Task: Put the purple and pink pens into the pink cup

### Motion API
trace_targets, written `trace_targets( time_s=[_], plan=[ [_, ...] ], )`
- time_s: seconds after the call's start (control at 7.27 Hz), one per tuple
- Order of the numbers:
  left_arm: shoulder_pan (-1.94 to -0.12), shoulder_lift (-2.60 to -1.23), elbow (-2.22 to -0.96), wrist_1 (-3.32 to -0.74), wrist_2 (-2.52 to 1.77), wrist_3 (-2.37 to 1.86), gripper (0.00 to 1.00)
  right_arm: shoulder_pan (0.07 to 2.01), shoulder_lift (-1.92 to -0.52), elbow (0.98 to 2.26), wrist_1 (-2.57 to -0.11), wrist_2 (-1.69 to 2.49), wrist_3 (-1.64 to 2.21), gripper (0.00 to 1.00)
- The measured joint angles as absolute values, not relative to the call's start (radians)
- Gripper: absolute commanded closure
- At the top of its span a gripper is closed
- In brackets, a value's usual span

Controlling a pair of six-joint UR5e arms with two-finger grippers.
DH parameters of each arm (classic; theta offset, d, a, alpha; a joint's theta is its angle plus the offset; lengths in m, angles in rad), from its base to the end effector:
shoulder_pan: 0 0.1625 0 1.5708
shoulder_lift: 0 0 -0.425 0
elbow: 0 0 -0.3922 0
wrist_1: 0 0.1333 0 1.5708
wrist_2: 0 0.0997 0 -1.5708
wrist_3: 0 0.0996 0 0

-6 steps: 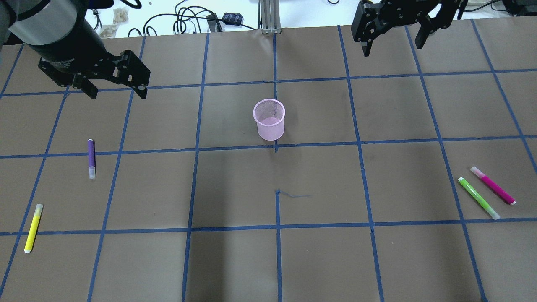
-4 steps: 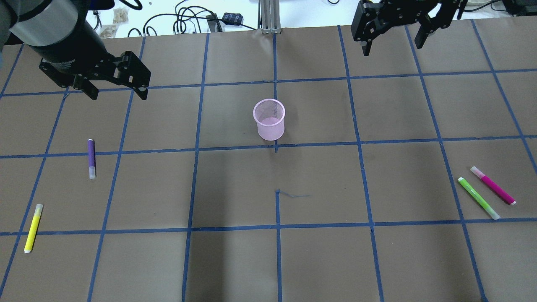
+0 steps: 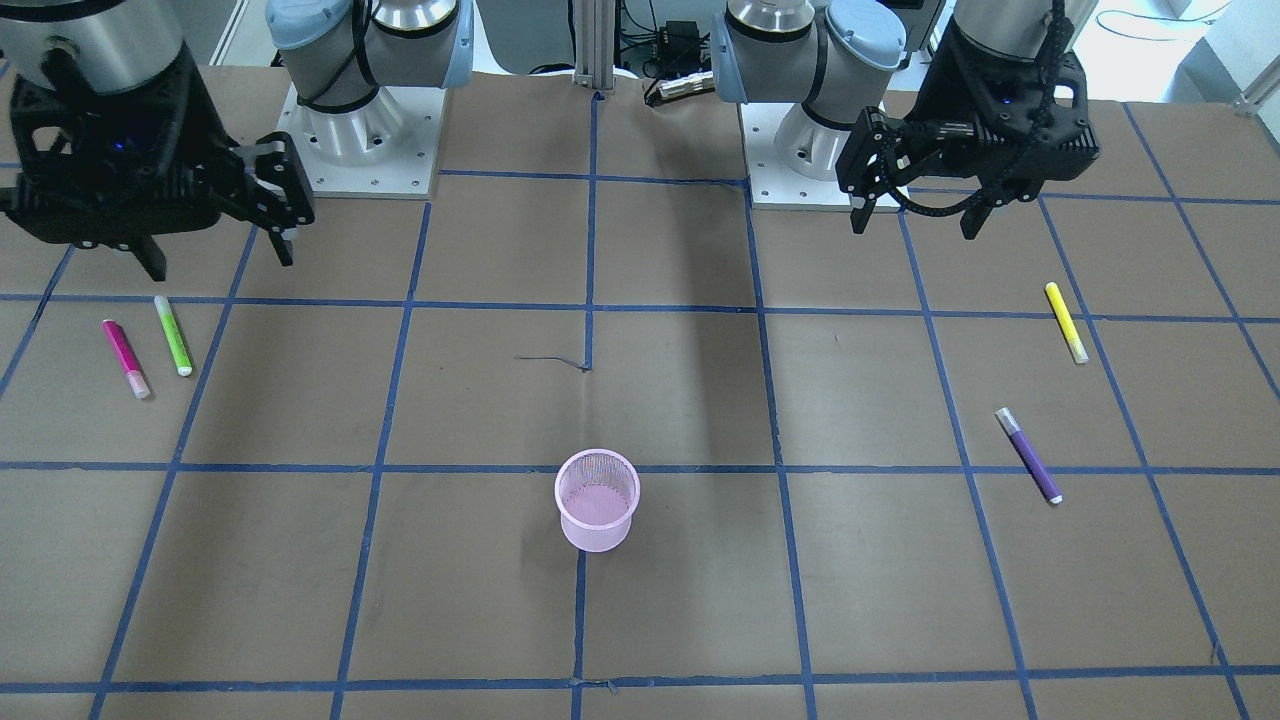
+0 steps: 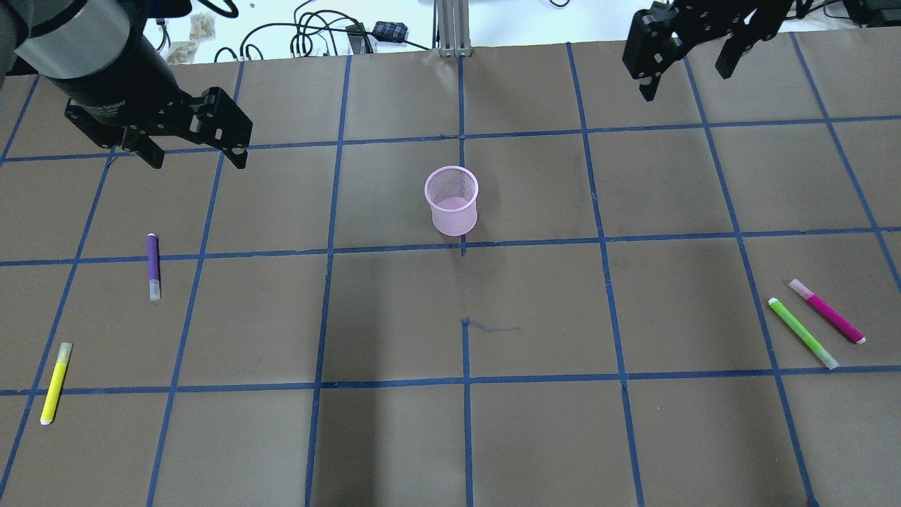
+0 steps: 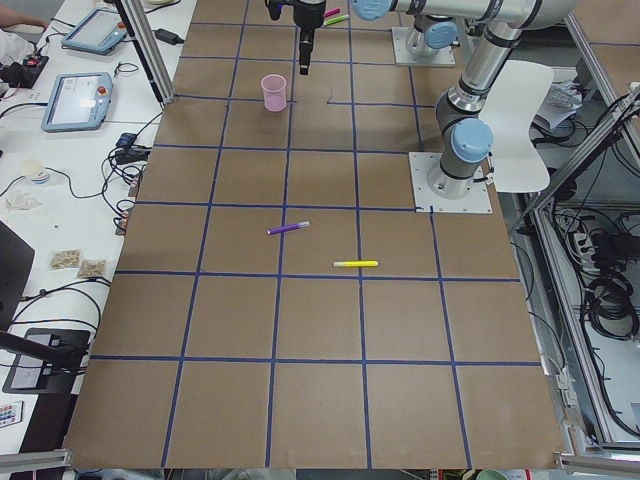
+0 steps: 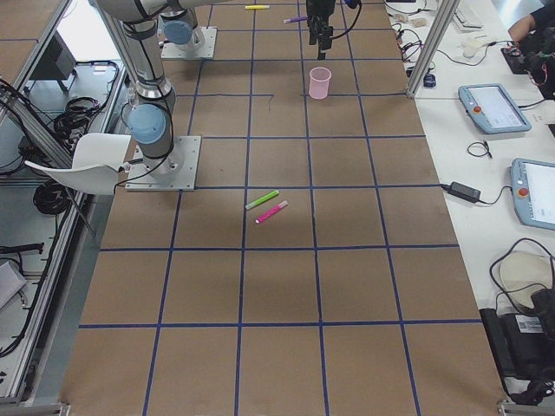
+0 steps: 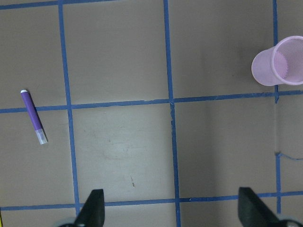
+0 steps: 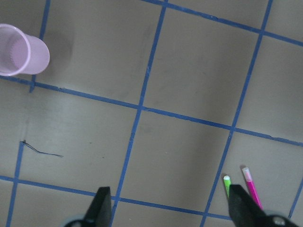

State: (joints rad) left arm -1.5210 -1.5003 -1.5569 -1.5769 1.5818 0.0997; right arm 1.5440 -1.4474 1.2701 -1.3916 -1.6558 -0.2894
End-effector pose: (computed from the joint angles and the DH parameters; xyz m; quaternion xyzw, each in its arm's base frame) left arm -0.1087 -0.4741 0.5280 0.0247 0.9989 -0.0386 0.0084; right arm 0.1104 -0.5410 0.5540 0.1308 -0.9905 -0.0076 0.0418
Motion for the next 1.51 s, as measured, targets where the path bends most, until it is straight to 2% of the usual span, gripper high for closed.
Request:
trace_targets(
  time_s=[0.28,0.69,0.83,1.1,1.51],
  plan=[
    [-1.498,-1.503,-1.557,-1.609,1.584,0.100,0.00,1.353,-1.495,1.268,-1.291,-1.663,-0.504,0.14],
    [-1.347,-1.546,-1.560,-1.677,1.543,0.114,0.00,1.000,-1.513,1.287,-1.258,-1.667,-1.033,0.15],
    [-1.295,-1.589,-1.562,-1.678,1.535,0.141,0.00,0.901,-1.514,1.330,-1.273,-1.655,-1.181,0.16],
    [-1.222,-1.716,-1.570,-1.638,1.539,0.207,0.00,0.798,-1.519,1.502,-1.436,-1.600,-1.361,0.16],
    [-1.148,-1.921,-1.595,-1.450,1.619,0.326,0.00,0.648,-1.513,1.851,-1.811,-1.409,-1.721,0.16]
  ],
)
